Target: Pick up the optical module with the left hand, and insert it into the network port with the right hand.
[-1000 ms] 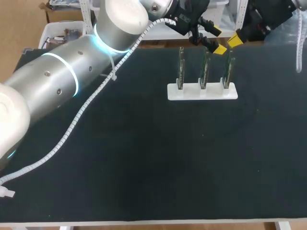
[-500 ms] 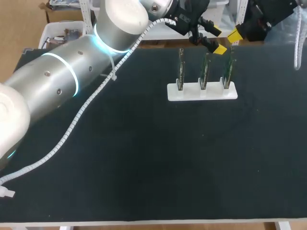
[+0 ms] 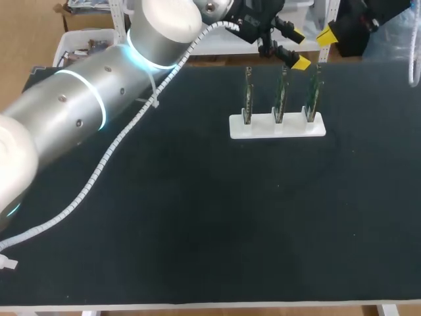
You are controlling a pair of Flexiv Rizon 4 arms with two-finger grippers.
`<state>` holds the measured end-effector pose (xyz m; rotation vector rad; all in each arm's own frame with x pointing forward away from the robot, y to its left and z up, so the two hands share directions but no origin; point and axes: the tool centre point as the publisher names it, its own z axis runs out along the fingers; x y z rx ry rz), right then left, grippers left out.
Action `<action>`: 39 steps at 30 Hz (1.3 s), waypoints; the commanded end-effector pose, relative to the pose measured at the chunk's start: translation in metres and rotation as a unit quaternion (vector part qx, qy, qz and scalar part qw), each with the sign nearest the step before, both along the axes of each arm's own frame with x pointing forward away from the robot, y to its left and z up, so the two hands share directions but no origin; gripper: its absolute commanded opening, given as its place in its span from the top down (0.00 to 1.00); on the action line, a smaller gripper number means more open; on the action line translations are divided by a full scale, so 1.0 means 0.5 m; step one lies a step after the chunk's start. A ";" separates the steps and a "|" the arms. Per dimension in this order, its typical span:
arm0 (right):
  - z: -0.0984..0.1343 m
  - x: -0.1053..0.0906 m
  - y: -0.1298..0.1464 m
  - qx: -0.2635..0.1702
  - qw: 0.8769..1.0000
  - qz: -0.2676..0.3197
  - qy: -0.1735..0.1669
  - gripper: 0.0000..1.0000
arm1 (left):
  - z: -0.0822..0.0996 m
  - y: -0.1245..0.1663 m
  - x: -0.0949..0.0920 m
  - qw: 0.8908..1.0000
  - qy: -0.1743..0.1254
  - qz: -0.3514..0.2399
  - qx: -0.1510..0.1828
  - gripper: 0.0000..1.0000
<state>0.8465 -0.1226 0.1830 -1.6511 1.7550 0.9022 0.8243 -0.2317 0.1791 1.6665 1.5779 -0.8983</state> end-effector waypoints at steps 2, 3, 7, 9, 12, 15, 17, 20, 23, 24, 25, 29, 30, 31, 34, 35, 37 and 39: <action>0.016 0.009 -0.014 0.006 0.998 0.053 0.038 1.00 | 0.015 -0.003 0.013 0.985 0.090 -0.149 0.014 0.00; 0.019 0.008 -0.016 0.007 0.998 0.052 0.036 1.00 | 0.018 -0.001 0.011 0.985 0.089 -0.148 0.014 0.00; 0.031 0.004 -0.022 0.009 0.998 0.048 0.029 1.00 | 0.033 0.020 0.009 0.988 0.079 -0.134 0.019 0.00; 0.040 0.003 -0.024 0.017 0.998 0.044 0.029 1.00 | 0.041 0.033 0.008 0.989 0.073 -0.129 0.023 0.00; 0.050 0.004 -0.028 0.026 0.999 0.037 0.024 1.00 | 0.050 0.052 0.007 0.990 0.069 -0.120 0.031 0.00; 0.057 0.005 -0.033 0.027 0.999 0.032 0.020 1.00 | 0.057 0.068 0.004 0.990 0.067 -0.115 0.038 0.00; 0.062 0.005 -0.036 0.027 0.999 0.030 0.015 1.00 | 0.061 0.079 0.002 0.991 0.064 -0.111 0.047 0.00; 0.072 0.003 -0.043 0.028 0.999 0.025 0.009 1.00 | 0.068 0.099 -0.002 0.991 0.061 -0.103 0.051 0.00; 0.081 0.000 -0.049 0.027 0.999 0.023 0.004 1.00 | 0.080 0.119 -0.006 0.993 0.050 -0.094 0.053 0.00; 0.084 -0.001 -0.051 0.028 0.999 0.022 0.004 1.00 | 0.085 0.126 -0.007 0.993 0.044 -0.090 0.055 0.00; 0.086 -0.002 -0.053 0.032 0.999 0.019 0.005 1.00 | 0.088 0.135 -0.008 0.994 0.041 -0.085 0.057 0.00; 0.098 -0.006 -0.058 0.036 0.999 0.014 0.004 1.00 | 0.097 0.170 -0.014 0.995 0.035 -0.062 0.063 0.00; 0.101 -0.006 -0.059 0.038 0.999 0.012 0.004 1.00 | 0.099 0.180 -0.016 0.996 0.035 -0.055 0.067 0.00; 0.104 -0.007 -0.060 0.037 0.999 0.012 0.002 1.00 | 0.100 0.190 -0.018 0.996 0.034 -0.047 0.065 0.00; 0.113 -0.008 -0.065 0.036 0.999 0.008 -0.004 1.00 | 0.105 0.217 -0.025 0.997 0.032 -0.026 0.070 0.00; 0.116 -0.009 -0.066 0.035 0.999 0.008 -0.005 1.00 | 0.105 0.225 -0.027 0.997 0.032 -0.021 0.070 0.00; 0.122 -0.011 -0.070 0.039 0.999 0.006 -0.004 1.00 | 0.108 0.239 -0.031 0.997 0.032 -0.010 0.072 0.00; 0.125 -0.013 -0.071 0.035 0.999 0.007 -0.005 1.00 | 0.111 0.248 -0.035 0.997 0.030 -0.001 0.073 0.00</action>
